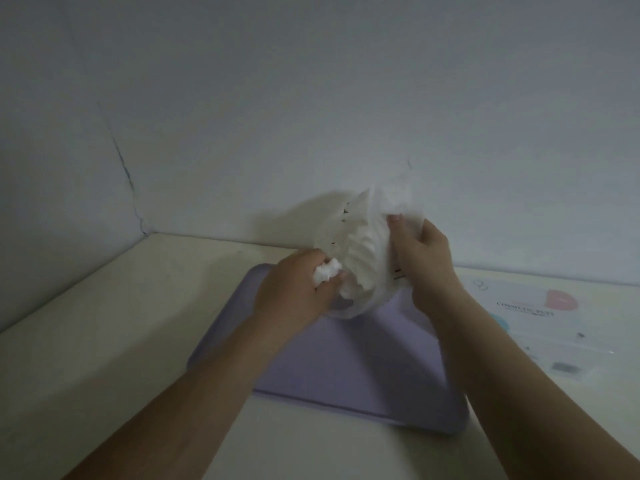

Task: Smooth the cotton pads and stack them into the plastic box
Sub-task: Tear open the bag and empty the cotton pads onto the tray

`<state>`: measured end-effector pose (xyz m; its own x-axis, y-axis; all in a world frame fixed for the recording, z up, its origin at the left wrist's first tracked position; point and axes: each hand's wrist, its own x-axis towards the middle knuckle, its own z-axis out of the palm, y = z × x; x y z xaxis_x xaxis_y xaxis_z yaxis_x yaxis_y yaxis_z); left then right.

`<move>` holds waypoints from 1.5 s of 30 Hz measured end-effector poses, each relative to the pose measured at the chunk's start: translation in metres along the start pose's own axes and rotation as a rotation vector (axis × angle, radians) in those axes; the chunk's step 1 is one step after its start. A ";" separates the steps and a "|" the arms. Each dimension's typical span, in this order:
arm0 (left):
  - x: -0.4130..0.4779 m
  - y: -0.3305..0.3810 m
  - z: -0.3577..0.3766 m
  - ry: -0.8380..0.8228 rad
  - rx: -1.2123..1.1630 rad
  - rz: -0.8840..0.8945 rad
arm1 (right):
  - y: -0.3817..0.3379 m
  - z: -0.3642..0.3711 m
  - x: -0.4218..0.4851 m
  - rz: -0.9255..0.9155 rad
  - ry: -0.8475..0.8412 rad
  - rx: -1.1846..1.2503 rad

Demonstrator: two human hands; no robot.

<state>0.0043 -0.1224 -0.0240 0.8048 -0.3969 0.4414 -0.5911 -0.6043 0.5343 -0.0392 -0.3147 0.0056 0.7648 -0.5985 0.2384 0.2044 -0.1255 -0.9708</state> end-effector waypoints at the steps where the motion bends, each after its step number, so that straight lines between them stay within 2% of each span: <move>1: -0.005 -0.004 -0.001 -0.029 0.069 -0.015 | -0.006 -0.005 0.000 -0.027 0.017 -0.021; 5: -0.027 -0.020 0.009 -0.366 0.192 -0.202 | -0.017 -0.016 -0.006 -0.058 0.056 -0.034; 7: -0.029 -0.021 0.007 -0.425 0.213 -0.219 | -0.020 -0.016 -0.015 -0.079 0.048 -0.040; 9: -0.026 -0.016 0.001 -0.299 0.234 -0.086 | -0.020 -0.013 -0.023 -0.088 0.041 -0.062; 10: -0.023 -0.007 -0.002 -0.190 0.168 -0.015 | -0.019 -0.012 -0.027 -0.086 0.031 -0.069; 12: -0.014 0.019 -0.010 -0.033 -0.095 0.013 | -0.018 -0.008 -0.035 -0.079 -0.006 -0.071; 15: 0.001 0.054 -0.014 -0.106 -0.403 -0.042 | -0.022 -0.005 -0.047 -0.073 -0.070 -0.036; 17: 0.006 0.062 -0.007 -0.200 -0.484 -0.106 | -0.024 -0.004 -0.053 -0.088 -0.122 -0.003; 19: 0.004 0.066 0.002 -0.239 -0.452 -0.194 | -0.025 -0.003 -0.057 -0.152 -0.155 -0.033; 22: 0.004 0.067 0.020 -0.202 -0.401 -0.157 | -0.020 -0.004 -0.053 -0.189 -0.199 -0.117; 25: 0.000 0.056 0.016 -0.158 -0.416 -0.087 | -0.019 -0.014 -0.041 -0.091 -0.027 -0.198; 27: -0.002 0.044 0.010 -0.177 -0.313 -0.083 | -0.017 -0.025 -0.033 -0.089 0.078 -0.215; 28: 0.000 0.036 0.007 -0.258 -0.217 -0.091 | -0.018 -0.029 -0.030 -0.099 0.111 -0.193; 30: -0.010 0.022 0.001 -0.641 0.081 -0.205 | -0.021 -0.033 -0.026 -0.108 0.163 -0.129; 31: -0.007 0.015 0.003 -0.744 0.203 -0.290 | -0.022 -0.034 -0.025 -0.101 0.177 -0.104; 32: -0.002 0.009 0.001 -0.711 0.289 -0.279 | -0.022 -0.033 -0.024 -0.095 0.181 -0.096; 34: -0.011 -0.001 -0.010 -0.357 0.165 -0.056 | -0.021 -0.030 -0.025 -0.091 0.160 -0.110; 35: -0.015 0.002 -0.016 -0.322 0.085 0.028 | -0.019 -0.029 -0.027 -0.076 0.141 -0.123; 37: -0.019 0.019 -0.023 -0.413 -0.136 0.054 | -0.017 -0.029 -0.029 0.000 0.107 -0.146; 38: -0.019 0.026 -0.022 -0.447 -0.164 0.047 | -0.016 -0.030 -0.030 0.039 0.082 -0.157; 41: -0.004 0.037 -0.002 -0.434 -0.074 0.134 | -0.011 -0.033 -0.032 0.102 -0.033 -0.219; 45: 0.001 0.038 0.022 -0.569 0.095 0.131 | -0.006 -0.035 -0.035 0.197 -0.140 -0.162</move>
<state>-0.0159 -0.1605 -0.0189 0.6439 -0.7646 0.0292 -0.7011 -0.5742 0.4228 -0.0888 -0.3210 0.0018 0.8591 -0.5106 0.0349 -0.0484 -0.1489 -0.9877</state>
